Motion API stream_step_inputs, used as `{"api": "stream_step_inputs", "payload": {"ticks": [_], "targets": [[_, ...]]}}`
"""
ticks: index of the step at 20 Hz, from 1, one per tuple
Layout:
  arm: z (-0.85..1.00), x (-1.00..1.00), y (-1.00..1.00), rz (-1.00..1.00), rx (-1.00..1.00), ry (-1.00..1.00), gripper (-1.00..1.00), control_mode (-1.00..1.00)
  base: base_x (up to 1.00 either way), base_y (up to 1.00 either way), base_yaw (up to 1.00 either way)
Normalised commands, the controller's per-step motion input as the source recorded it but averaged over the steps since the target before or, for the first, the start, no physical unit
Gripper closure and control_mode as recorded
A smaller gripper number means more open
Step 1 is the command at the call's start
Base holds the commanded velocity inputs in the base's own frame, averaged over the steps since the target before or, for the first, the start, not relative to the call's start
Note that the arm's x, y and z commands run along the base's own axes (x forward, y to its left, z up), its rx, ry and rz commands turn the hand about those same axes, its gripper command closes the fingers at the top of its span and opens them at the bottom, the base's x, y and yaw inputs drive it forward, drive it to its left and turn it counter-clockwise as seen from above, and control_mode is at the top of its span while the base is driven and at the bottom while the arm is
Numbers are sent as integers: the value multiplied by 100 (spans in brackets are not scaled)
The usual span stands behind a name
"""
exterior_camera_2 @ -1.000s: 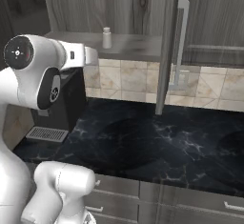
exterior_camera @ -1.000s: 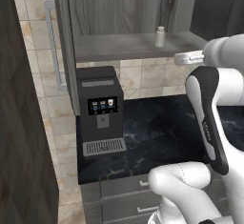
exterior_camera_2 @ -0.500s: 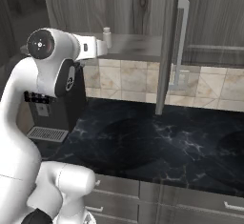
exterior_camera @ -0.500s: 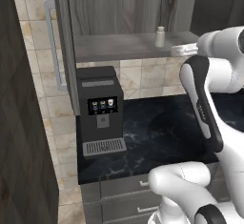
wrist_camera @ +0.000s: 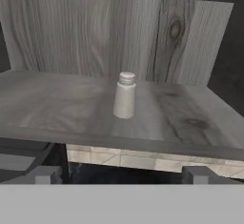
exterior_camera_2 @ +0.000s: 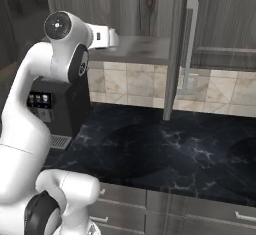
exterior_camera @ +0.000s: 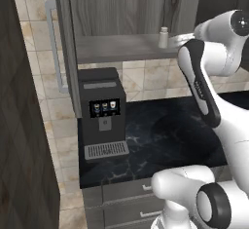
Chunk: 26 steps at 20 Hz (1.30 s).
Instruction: Retrieve the shaker from the cabinet and place it next the steak on a plate on the dining table.
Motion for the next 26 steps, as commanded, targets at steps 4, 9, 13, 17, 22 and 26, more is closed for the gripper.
{"api": "stream_step_inputs", "payload": {"ticks": [4,9,13,17,22,26], "targets": [[0,38,0,0,0,-1,-100,-100,0,0,0],[0,41,0,0,0,0,-100,-100,0,0,0],[0,42,0,0,0,-2,-100,-100,0,0,0],[0,37,0,2,0,-4,-100,-100,0,0,0],[0,38,0,2,0,-1,-100,-100,0,0,0],[0,36,0,0,0,3,-100,-100,0,0,0]]}}
